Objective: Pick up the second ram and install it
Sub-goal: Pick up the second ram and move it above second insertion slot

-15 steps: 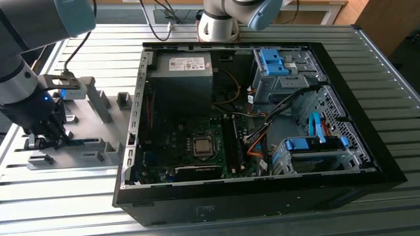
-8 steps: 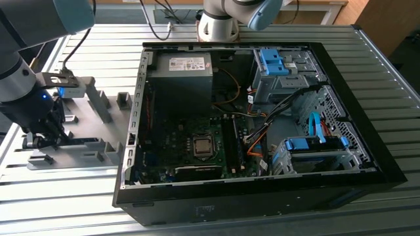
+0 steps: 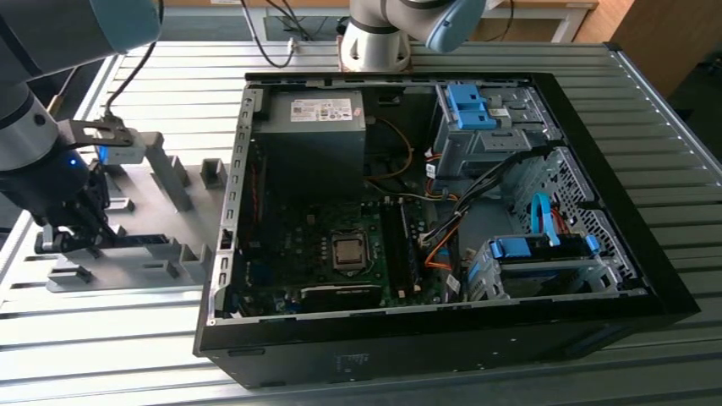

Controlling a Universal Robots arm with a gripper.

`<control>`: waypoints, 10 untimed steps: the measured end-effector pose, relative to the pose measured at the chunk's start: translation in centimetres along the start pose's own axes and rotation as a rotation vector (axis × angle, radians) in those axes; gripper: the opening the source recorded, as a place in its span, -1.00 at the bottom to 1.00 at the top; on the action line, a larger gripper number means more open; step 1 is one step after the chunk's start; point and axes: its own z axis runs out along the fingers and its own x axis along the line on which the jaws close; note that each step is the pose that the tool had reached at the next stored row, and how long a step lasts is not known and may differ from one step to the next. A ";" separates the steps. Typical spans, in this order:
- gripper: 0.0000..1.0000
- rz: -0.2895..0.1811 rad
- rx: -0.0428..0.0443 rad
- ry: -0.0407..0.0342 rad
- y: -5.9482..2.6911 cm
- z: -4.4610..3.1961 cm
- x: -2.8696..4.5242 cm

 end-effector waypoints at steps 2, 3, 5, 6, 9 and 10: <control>-0.73 0.000 0.0001 -0.0001 0.00 -0.10 0.00; -0.73 0.000 0.0002 -0.0001 0.00 -0.13 0.00; -0.73 0.000 0.0000 0.0000 0.01 -0.21 0.00; -0.73 0.000 0.0000 0.0000 0.01 -0.24 0.00; -0.73 0.000 -0.0001 0.0001 0.01 -0.35 0.00; -0.73 0.000 0.0000 0.0000 0.01 -0.37 0.00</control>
